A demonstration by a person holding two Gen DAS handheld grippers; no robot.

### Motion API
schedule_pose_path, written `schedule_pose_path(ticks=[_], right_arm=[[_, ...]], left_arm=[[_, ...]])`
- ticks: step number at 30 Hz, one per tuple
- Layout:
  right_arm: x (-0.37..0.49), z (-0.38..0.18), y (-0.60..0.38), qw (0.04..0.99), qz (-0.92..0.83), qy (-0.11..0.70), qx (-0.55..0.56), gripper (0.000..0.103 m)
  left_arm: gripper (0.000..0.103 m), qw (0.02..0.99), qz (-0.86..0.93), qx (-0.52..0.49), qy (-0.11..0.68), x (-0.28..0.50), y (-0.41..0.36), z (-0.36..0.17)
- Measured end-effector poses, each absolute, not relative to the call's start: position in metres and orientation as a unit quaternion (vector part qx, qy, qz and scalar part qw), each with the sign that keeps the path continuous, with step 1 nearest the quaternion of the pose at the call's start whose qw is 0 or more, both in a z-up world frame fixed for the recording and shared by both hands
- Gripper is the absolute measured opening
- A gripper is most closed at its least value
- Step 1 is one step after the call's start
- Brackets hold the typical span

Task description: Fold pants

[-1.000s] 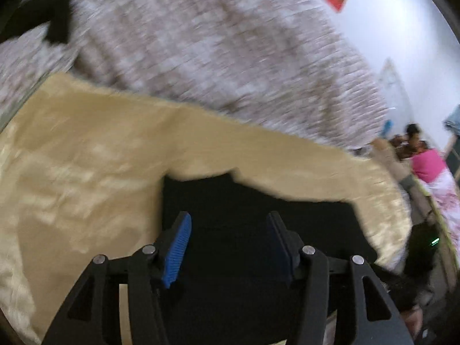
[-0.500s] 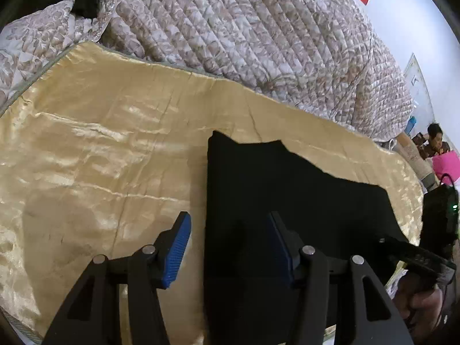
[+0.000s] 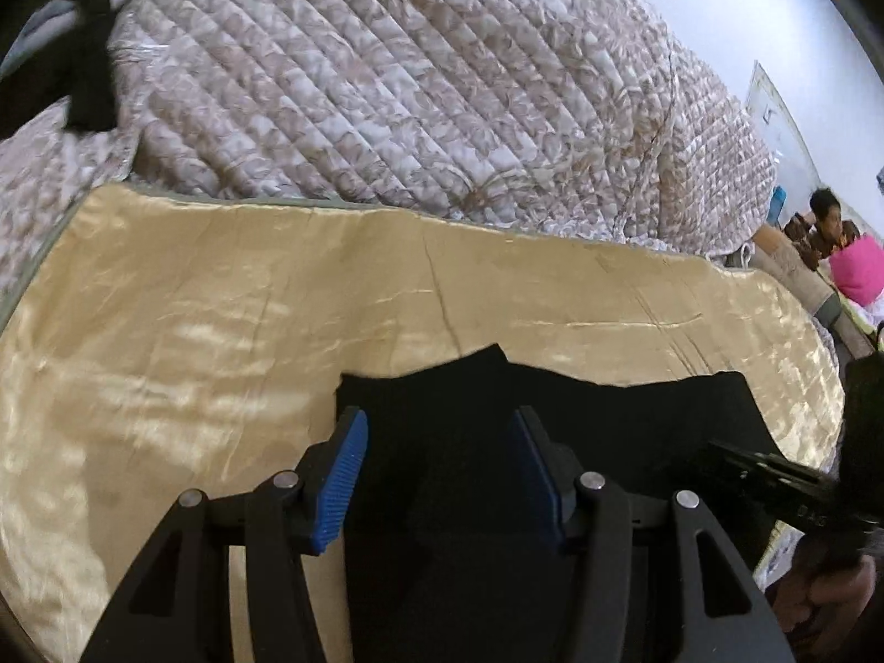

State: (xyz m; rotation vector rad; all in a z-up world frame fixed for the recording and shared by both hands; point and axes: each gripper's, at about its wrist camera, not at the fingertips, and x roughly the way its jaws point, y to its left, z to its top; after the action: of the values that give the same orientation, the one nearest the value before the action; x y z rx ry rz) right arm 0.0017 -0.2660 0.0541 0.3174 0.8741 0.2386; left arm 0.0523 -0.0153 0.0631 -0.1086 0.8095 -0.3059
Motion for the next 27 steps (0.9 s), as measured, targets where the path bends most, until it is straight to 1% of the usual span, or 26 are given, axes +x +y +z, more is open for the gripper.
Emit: schedule_pose_path(ticks=[3,8,12,14,18,19,21,24,27], right_arm=[[0.026,0.057,-0.26,0.884,0.129,0.424,0.146,0.006],[0.062,0.045,-0.25,0.877,0.129,0.443,0.133,0.006],[0.08,0.021,-0.246,0.859,0.117,0.482,0.126,0.005],[0.08,0.02,-0.247,0.861,0.117,0.478,0.13,0.005],[0.076,0.023,-0.249,0.863,0.119,0.474,0.13,0.005],[0.073,0.024,-0.25,0.863,0.119,0.472,0.133,0.006],[0.063,0.028,-0.252,0.869,0.118,0.463,0.13,0.016],[0.046,0.035,-0.254,0.874,0.122,0.453,0.129,0.02],[0.025,0.042,-0.251,0.882,0.124,0.439,0.117,0.02]], left_arm=[[0.057,0.895,-0.149,-0.06,0.417,0.078,-0.014,0.048],[0.057,0.88,-0.144,-0.067,0.448,0.095,-0.012,0.021],[0.057,0.885,-0.143,-0.042,0.44,0.094,-0.019,0.014],[0.059,0.886,-0.145,-0.037,0.438,0.093,-0.021,0.014],[0.059,0.893,-0.131,-0.021,0.429,0.087,-0.024,0.022],[0.059,0.897,-0.128,-0.015,0.424,0.083,-0.026,0.026],[0.059,0.903,-0.118,-0.005,0.414,0.072,-0.027,0.034],[0.059,0.908,-0.11,0.002,0.405,0.055,-0.028,0.042],[0.059,0.909,-0.105,0.007,0.403,0.037,-0.031,0.046]])
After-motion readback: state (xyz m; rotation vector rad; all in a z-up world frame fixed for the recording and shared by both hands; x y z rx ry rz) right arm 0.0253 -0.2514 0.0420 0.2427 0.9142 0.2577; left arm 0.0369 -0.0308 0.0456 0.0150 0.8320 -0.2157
